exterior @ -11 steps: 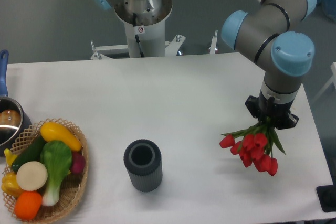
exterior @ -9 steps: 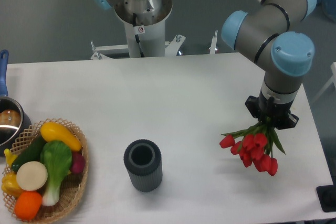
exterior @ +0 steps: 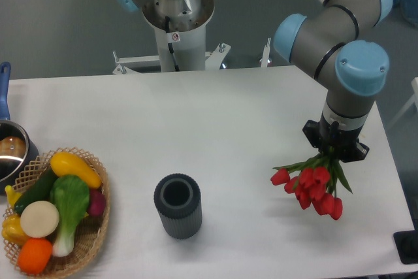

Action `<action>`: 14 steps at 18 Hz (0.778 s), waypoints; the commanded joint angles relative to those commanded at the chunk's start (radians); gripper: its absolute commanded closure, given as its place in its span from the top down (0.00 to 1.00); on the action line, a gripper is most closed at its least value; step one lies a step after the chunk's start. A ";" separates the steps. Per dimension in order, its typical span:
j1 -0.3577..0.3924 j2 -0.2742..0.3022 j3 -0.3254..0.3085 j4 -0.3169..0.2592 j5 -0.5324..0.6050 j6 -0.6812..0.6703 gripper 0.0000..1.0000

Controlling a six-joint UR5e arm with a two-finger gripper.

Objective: Insert the flowers into the vase

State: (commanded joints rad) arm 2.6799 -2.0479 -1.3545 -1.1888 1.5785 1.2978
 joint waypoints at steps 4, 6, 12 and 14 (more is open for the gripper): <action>-0.003 0.050 -0.018 -0.018 -0.073 -0.002 0.00; -0.003 0.089 -0.026 -0.023 -0.145 -0.009 0.00; 0.002 0.143 -0.066 -0.019 -0.328 -0.040 0.00; 0.003 0.160 -0.077 -0.014 -0.392 -0.063 0.00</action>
State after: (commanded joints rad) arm 2.6829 -1.8884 -1.4312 -1.2026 1.1860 1.2349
